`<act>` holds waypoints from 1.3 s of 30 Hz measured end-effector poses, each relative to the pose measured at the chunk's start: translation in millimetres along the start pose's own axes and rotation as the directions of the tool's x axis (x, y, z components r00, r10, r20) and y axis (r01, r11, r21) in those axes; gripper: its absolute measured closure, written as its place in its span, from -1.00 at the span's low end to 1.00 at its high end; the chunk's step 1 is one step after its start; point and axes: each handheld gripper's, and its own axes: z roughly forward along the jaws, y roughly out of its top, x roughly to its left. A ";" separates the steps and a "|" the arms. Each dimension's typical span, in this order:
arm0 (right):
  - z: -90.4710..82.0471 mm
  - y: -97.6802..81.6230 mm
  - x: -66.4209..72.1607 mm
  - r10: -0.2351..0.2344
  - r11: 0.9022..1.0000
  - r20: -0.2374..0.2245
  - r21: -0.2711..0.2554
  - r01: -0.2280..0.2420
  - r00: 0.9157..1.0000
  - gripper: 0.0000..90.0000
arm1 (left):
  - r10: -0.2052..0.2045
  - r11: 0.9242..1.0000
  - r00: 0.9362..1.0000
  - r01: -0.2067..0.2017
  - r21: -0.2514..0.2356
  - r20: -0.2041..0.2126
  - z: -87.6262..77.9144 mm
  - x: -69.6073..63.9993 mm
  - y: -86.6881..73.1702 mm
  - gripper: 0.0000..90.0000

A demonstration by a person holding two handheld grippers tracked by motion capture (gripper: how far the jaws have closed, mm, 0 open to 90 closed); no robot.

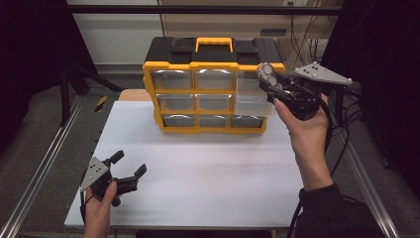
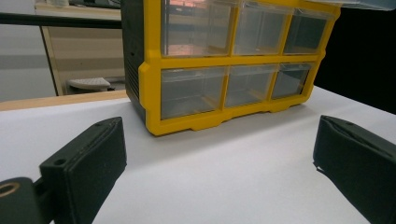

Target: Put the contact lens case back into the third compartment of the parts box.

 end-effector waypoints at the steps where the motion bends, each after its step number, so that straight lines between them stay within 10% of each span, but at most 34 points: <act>1: -0.1 0.0 -0.4 0.001 1.000 0.001 0.001 -0.001 1.000 0.09 | 0.000 1.000 1.000 0.000 0.000 0.000 0.0 0.0 0.0 -0.95; 39: 6.6 -1.7 -14.8 0.025 0.999 0.007 0.041 -0.026 1.000 0.09 | 0.002 1.000 1.000 -0.002 0.006 0.003 1.1 -0.1 -0.7 -0.95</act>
